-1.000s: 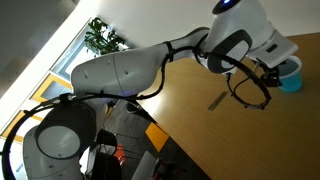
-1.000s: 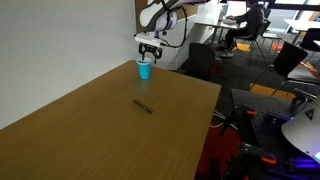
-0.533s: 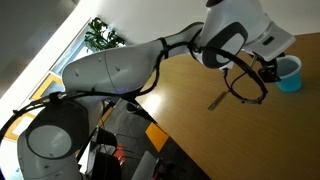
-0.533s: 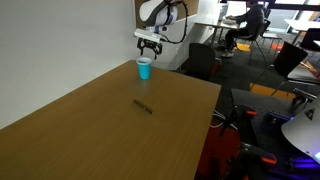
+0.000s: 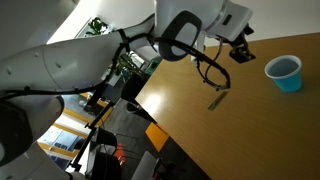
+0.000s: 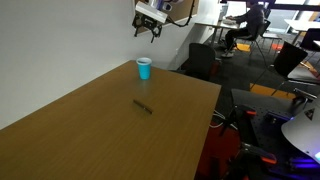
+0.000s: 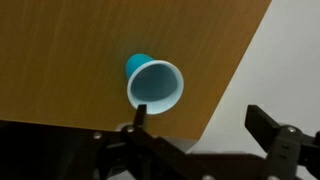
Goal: Move the blue cup to the top right corner of the table
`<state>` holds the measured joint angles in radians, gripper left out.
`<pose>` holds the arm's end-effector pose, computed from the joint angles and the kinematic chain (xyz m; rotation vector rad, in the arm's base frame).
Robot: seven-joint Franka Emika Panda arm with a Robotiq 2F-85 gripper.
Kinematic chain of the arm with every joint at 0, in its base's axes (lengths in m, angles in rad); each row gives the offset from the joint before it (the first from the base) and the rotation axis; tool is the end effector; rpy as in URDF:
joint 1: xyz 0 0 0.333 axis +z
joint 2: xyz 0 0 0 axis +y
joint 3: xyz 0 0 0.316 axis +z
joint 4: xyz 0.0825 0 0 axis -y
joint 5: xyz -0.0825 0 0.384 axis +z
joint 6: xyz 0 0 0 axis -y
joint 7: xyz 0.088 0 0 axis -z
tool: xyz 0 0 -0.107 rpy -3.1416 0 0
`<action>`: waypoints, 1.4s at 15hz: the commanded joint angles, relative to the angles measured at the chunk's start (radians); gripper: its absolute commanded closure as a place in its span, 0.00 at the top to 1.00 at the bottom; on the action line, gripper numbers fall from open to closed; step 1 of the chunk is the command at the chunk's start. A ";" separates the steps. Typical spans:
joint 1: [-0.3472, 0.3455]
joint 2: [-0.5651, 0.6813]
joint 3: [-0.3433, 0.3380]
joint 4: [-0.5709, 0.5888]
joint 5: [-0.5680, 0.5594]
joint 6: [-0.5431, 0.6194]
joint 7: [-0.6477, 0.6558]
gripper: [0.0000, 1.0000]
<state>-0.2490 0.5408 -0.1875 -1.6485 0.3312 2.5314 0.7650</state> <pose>0.6523 -0.2868 0.3401 -2.2234 1.8654 -0.4789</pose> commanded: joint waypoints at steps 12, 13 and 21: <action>0.139 -0.615 0.117 -0.622 0.054 -0.068 -0.411 1.00; 0.145 -0.626 0.118 -0.638 0.039 -0.069 -0.403 1.00; 0.151 -0.599 0.115 -0.622 0.046 -0.050 -0.388 1.00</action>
<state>-0.1044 -0.0585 -0.0663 -2.2711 0.3791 2.4829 0.3754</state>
